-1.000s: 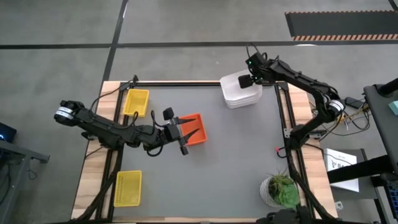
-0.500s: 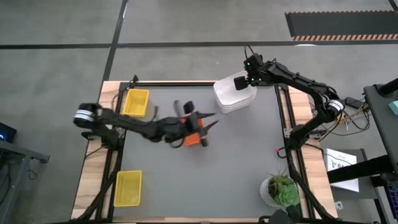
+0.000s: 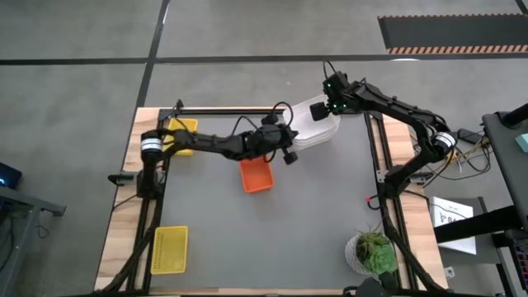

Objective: Stack baskets by color
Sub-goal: Stack the bottom white bin on top of the top white bin

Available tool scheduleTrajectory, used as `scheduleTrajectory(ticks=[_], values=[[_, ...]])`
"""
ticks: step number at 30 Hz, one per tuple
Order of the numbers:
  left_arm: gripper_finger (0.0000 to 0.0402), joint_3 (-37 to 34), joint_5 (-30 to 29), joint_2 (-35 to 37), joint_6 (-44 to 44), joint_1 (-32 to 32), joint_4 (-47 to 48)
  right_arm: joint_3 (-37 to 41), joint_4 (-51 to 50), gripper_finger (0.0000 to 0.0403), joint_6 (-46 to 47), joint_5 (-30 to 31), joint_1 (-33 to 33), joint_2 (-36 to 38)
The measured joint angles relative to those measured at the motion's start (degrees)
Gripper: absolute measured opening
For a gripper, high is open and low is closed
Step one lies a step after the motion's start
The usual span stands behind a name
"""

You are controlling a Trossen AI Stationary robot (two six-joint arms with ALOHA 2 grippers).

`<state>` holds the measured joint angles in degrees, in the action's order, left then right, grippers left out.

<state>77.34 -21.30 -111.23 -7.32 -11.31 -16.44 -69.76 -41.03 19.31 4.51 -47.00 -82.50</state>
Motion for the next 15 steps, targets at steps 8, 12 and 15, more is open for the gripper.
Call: scheduleTrajectory(ticks=[8,12,15], values=[[0.0000,1.0,2.9,-4.6,3.7,-2.8,0.6,0.3,-0.2,0.0222,0.1,0.0,0.0,0.0],[0.0000,1.2,3.1,-4.6,5.5,-3.0,2.8,0.3,-0.2,0.0222,0.2,0.0,0.0,0.0],[0.0000,1.2,3.1,-4.3,5.7,-3.0,4.0,-0.1,-1.4,0.0222,-1.1,-0.2,-0.5,0.3]])
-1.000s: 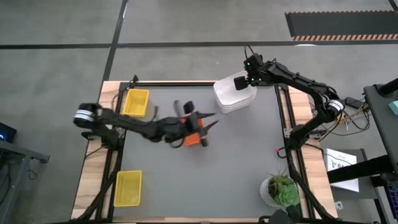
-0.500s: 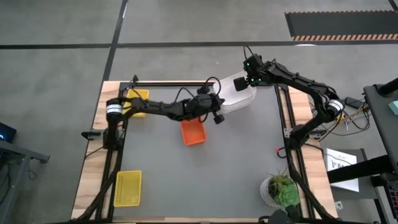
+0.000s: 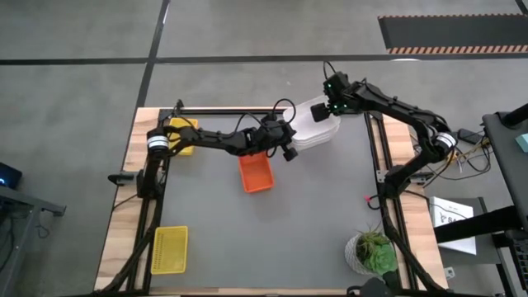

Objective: Stack baskets by color
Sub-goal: Stack the bottom white bin on top of the top white bin

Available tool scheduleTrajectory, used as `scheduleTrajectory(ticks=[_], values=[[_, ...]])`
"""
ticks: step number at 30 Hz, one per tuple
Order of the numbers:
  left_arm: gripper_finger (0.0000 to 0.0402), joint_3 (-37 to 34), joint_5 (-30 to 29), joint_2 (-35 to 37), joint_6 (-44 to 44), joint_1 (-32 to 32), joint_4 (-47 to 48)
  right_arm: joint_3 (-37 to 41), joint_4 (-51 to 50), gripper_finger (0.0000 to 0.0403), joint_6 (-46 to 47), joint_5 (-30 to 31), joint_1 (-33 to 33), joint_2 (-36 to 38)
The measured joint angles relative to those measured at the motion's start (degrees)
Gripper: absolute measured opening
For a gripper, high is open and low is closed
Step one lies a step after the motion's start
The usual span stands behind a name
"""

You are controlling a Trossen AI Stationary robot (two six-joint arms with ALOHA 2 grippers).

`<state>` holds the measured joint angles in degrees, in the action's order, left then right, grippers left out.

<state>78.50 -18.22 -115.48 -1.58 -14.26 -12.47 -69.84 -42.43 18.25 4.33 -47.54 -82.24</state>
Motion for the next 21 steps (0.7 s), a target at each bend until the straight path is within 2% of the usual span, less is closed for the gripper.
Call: scheduleTrajectory(ticks=[4,6,7,8,9,12,19,21], values=[[0.0000,-0.1,0.0,0.1,1.3,0.0,0.5,-0.3,-0.3,0.0222,2.2,-2.8,-1.2,0.5],[0.0000,-0.1,-0.1,0.1,1.5,0.0,1.3,-1.6,-3.6,0.0222,-5.1,-3.5,-1.4,0.4],[0.0000,-0.1,-0.1,0.1,1.7,0.0,1.6,-2.4,-5.7,0.0222,-4.1,1.1,-1.4,0.3],[0.0000,-0.1,-0.1,0.2,1.9,0.0,2.2,-2.7,-7.3,0.0222,-0.1,9.7,-1.3,0.4],[0.0000,-0.2,-0.2,0.2,2.3,0.0,2.3,-2.6,-8.4,0.0222,1.6,14.4,-1.4,0.4],[0.0000,-0.1,-0.1,0.1,2.8,0.0,1.7,-2.2,-8.5,0.0222,-8.7,10.8,-2.7,-0.4],[0.0000,0.4,0.0,0.4,2.7,0.0,2.8,-1.7,-3.4,0.0222,-5.6,10.9,-3.8,0.8],[0.0000,0.8,0.0,0.7,2.6,0.0,3.5,-2.2,-2.0,0.0222,-5.8,8.6,-3.8,1.6]])
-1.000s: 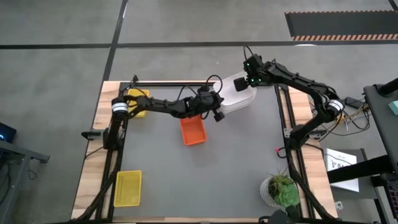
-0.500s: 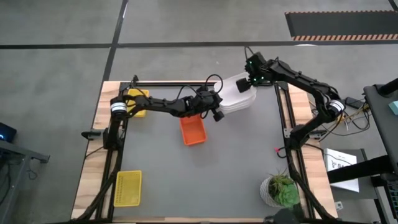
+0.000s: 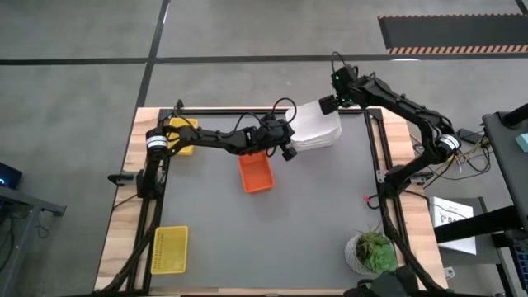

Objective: Stack baskets by color
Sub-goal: Stack the bottom white bin on top of the top white bin, then stack the bottom yellow bin on top of the top yellow bin

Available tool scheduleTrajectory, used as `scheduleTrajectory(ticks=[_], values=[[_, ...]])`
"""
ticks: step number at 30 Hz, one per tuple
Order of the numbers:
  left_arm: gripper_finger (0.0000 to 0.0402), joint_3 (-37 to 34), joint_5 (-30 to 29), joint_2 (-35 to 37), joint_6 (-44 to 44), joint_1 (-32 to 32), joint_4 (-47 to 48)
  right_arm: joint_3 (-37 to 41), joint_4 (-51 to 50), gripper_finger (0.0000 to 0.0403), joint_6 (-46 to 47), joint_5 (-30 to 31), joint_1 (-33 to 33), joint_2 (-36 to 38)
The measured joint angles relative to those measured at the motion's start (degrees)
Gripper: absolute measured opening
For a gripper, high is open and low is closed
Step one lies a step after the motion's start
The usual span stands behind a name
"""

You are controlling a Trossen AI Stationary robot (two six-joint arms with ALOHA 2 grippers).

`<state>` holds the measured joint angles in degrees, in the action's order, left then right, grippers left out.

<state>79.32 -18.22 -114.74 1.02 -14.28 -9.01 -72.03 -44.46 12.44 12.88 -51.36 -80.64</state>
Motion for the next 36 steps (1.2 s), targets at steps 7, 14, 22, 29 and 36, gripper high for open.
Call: scheduleTrajectory(ticks=[7,14,22,29,36], values=[[0.0000,1.0,0.2,0.9,-0.3,0.0,0.2,-1.6,0.1,0.0222,-1.5,-5.4,0.0,0.9],[0.0000,1.1,0.2,1.9,-0.3,0.0,-0.1,-3.3,-0.5,0.0221,-1.5,-6.9,-0.3,2.0],[0.0000,0.9,0.2,7.0,-1.8,0.1,1.0,3.0,2.9,0.0166,-1.4,-6.9,1.5,5.1],[0.0000,-1.3,0.0,16.0,-4.1,4.5,5.5,15.0,16.5,0.0036,-1.1,-6.9,1.3,6.9],[0.0000,-10.3,-0.1,27.2,-6.4,14.0,4.8,10.3,11.4,0.0013,-2.0,-6.8,2.8,13.8]])
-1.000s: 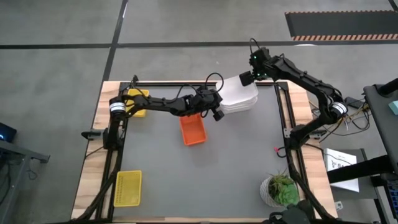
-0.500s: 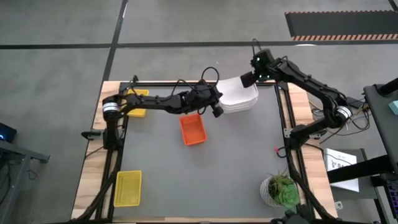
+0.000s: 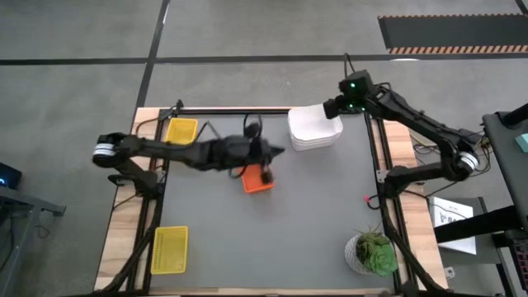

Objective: Stack baskets by color
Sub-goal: Stack the bottom yellow bin on top of the top yellow bin

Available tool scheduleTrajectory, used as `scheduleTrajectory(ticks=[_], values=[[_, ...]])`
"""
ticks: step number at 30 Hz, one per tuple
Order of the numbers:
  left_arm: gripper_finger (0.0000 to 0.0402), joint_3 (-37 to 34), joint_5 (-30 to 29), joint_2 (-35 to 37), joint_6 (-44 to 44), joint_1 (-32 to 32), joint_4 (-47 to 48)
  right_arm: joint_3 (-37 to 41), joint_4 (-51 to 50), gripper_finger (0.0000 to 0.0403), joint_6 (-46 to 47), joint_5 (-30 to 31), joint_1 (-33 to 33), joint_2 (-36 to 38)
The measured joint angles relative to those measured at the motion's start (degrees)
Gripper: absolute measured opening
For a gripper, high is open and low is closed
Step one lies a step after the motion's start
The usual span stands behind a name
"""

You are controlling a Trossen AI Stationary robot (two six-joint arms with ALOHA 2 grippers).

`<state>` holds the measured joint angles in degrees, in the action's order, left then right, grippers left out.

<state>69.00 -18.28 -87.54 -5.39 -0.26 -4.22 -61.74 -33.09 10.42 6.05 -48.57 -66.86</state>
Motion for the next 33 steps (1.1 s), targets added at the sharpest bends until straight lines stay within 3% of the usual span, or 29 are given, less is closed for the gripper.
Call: scheduleTrajectory(ticks=[3,9,15,20,24,28,33], values=[[0.0000,-5.3,0.0,3.7,1.7,4.5,0.0,-0.5,-0.2,0.0013,-0.5,-2.9,3.9,4.9],[0.0000,-12.5,0.0,9.7,13.9,12.1,0.7,4.4,2.4,0.0013,-4.5,-6.6,17.7,15.5],[0.0000,-16.2,0.2,11.8,23.9,17.7,1.7,13.8,14.3,0.0013,-7.6,-6.6,31.2,23.5],[0.0000,-15.3,0.2,12.0,38.0,19.1,12.9,21.3,25.2,0.0013,-11.3,-6.6,38.8,26.1],[0.0000,-12.7,1.5,12.0,57.7,19.1,29.7,24.4,28.7,0.0013,-15.3,-6.6,41.9,26.3],[0.0000,-12.5,12.2,11.1,80.8,20.1,42.7,24.9,29.1,0.0013,-17.1,-6.5,42.7,26.2],[0.0000,-12.4,31.8,7.2,103.9,27.2,48.4,24.2,28.9,0.0013,-20.6,-6.5,42.7,26.5]])
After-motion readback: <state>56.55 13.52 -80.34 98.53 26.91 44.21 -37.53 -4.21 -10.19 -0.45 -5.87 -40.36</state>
